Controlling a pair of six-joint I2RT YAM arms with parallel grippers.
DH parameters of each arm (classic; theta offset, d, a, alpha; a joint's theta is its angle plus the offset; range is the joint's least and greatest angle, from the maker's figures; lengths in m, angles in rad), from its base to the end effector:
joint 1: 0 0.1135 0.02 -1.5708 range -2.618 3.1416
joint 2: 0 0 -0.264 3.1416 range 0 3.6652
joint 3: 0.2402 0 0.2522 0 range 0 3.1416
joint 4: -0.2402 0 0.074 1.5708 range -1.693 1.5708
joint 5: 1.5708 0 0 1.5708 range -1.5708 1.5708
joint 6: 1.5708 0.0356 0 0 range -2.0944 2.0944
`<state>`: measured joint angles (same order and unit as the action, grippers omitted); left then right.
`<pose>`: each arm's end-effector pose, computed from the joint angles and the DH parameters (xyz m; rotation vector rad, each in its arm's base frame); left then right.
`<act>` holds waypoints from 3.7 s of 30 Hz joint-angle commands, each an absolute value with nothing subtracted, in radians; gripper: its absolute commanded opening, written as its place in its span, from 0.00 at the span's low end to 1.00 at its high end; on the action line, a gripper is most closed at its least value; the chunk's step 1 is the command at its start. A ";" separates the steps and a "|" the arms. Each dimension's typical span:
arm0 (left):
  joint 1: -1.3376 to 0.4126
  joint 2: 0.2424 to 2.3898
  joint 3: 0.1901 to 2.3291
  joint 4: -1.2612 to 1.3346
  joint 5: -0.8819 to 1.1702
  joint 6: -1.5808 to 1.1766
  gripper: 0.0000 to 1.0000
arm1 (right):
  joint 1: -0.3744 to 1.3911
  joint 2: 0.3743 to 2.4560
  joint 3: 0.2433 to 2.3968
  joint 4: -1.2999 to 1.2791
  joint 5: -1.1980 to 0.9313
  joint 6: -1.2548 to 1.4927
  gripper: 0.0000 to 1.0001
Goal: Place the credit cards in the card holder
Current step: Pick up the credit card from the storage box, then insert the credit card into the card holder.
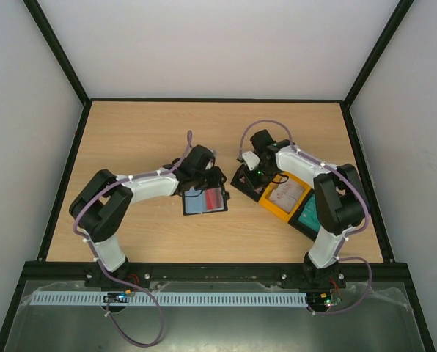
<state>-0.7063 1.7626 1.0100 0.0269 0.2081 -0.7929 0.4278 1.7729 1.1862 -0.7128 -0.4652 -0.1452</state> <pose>0.2779 -0.2467 0.1768 0.0090 2.4931 -0.9533 0.3014 0.1550 0.1845 -0.8948 2.7108 0.7240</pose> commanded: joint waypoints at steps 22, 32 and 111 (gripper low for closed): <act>-0.635 1.248 0.711 -0.034 0.076 -0.746 0.54 | 0.432 1.265 1.025 -0.308 -0.601 0.322 0.02; -0.579 1.042 0.613 -0.048 0.237 -0.762 0.65 | 0.553 1.245 0.670 0.249 -0.669 1.192 0.02; -0.515 1.428 0.518 -0.093 0.185 -0.709 0.12 | 0.759 1.864 0.693 0.531 -0.557 0.977 0.02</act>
<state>-0.5205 1.4033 0.5228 -0.0586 0.2024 -0.7216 0.7357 1.8320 0.7185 0.5301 -0.5632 0.9768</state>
